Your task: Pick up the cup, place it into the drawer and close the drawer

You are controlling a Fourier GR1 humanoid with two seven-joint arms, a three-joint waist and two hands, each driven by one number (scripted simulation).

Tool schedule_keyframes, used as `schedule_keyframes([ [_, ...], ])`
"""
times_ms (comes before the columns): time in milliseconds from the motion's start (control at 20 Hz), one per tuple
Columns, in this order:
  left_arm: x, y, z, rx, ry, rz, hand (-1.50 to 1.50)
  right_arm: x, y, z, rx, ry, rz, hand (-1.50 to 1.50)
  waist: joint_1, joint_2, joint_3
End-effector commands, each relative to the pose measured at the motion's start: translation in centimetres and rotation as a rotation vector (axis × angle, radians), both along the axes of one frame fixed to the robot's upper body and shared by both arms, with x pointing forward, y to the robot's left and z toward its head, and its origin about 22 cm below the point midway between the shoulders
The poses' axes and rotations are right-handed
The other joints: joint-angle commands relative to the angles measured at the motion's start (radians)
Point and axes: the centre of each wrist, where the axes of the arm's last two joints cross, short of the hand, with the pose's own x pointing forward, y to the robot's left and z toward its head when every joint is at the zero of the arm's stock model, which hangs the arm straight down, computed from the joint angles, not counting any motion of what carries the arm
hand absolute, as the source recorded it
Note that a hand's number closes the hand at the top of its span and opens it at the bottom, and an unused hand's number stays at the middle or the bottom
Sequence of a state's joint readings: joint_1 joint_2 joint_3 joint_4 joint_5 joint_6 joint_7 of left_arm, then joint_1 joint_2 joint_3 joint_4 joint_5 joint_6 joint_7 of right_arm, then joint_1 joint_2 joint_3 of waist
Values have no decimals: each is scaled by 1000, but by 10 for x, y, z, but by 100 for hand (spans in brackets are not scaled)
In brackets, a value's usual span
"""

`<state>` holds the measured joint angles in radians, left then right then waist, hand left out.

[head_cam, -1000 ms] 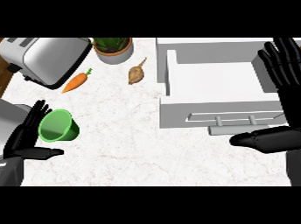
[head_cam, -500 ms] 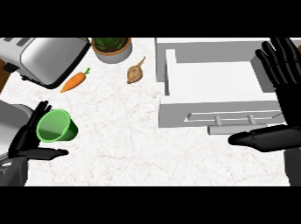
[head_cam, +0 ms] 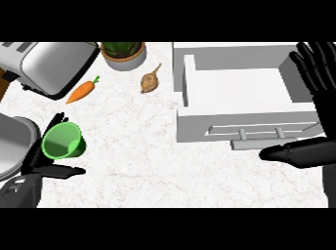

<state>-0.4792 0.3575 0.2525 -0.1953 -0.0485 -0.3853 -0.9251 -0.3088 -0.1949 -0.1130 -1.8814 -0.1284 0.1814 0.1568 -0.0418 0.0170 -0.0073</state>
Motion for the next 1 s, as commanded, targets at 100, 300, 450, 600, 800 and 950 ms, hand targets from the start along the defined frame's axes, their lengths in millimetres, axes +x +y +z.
schedule_keyframes([
  [100,2,-10,-4,-215,-82,-151,150,-3,-10,-6,25,19,-3,-150,-1,-2,1],
  [300,9,-22,-1,-126,-253,-93,150,-8,-5,-7,4,3,-8,-150,-2,-3,0],
  [450,10,-20,0,6,-316,36,150,2,-9,6,-5,7,-13,-150,4,2,0],
  [600,35,-32,15,60,-364,102,150,15,-9,3,19,19,-1,-150,13,0,2],
  [800,8,-77,-22,84,-368,352,150,2,-9,-2,0,24,-20,-150,13,-6,3],
  [950,36,-95,-5,-45,-426,352,150,1,-16,-3,8,14,-32,-150,18,-10,4],
])
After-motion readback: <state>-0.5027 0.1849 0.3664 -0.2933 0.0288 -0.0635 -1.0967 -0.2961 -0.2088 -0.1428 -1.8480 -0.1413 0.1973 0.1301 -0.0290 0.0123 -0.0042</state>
